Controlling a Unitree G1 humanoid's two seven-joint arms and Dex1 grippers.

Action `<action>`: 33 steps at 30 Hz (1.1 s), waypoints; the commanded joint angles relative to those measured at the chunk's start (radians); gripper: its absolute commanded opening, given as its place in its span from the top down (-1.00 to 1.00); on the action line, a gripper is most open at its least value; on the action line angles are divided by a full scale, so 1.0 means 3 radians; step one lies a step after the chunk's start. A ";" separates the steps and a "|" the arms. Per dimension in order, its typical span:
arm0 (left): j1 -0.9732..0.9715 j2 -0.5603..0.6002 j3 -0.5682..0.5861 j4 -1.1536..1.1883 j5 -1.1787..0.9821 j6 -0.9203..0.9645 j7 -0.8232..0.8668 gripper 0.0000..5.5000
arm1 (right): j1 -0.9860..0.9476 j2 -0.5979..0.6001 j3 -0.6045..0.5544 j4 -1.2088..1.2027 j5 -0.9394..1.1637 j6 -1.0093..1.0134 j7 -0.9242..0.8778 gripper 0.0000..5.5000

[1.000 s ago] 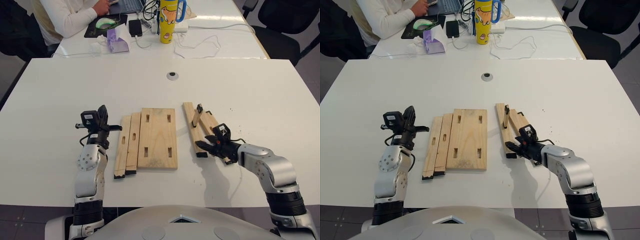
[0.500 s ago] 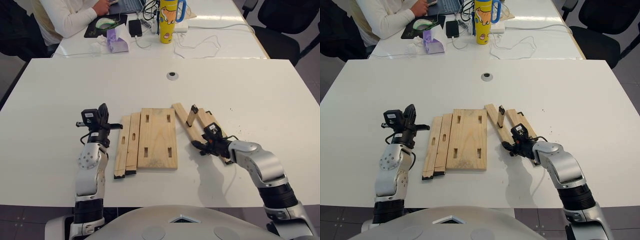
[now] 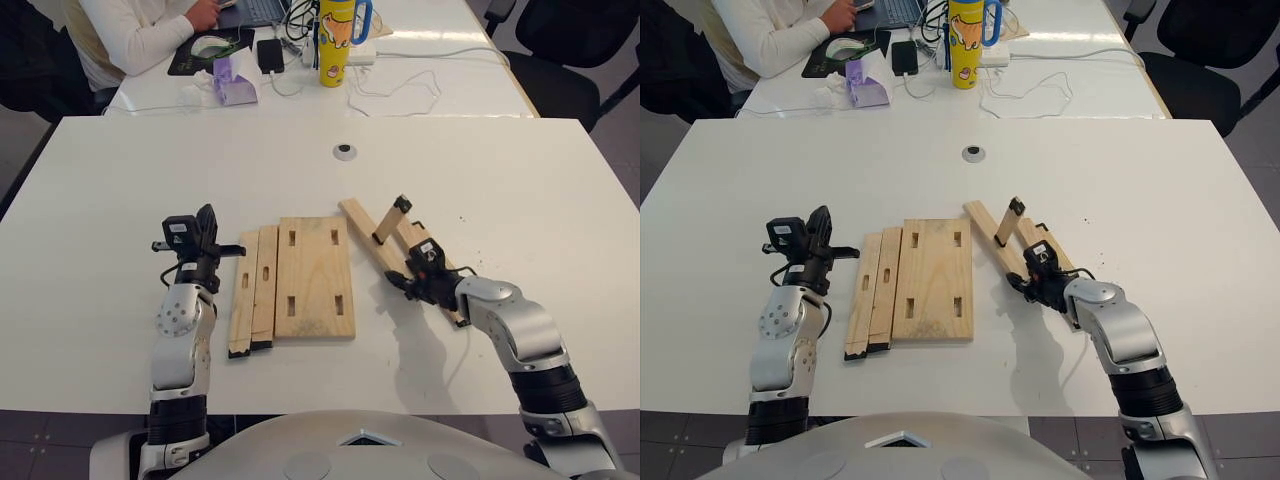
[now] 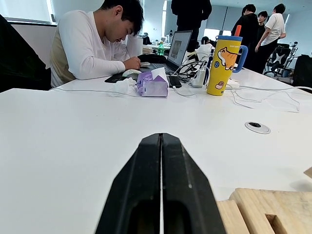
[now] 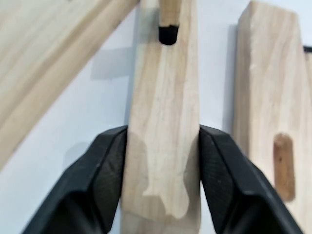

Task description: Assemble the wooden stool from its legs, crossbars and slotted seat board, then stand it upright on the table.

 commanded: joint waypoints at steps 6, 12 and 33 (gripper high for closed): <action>-0.0165 -0.0115 0.0081 -0.0172 -0.0508 0.0421 -0.0104 1.00 | -0.0263 0.0044 -0.0059 -0.0045 -0.0156 -0.1083 0.0151 0.24; -0.0181 -0.0328 0.0269 -0.0594 -0.2549 0.1591 -0.0333 0.79 | -0.0147 -0.0215 0.0244 -0.0045 -0.0389 -0.2026 0.0693 0.24; -0.0217 -0.0142 0.0213 -0.0646 -0.3339 0.1907 -0.0219 -0.04 | -0.0140 -0.0250 0.0262 0.0010 -0.0289 -0.2631 0.1115 0.24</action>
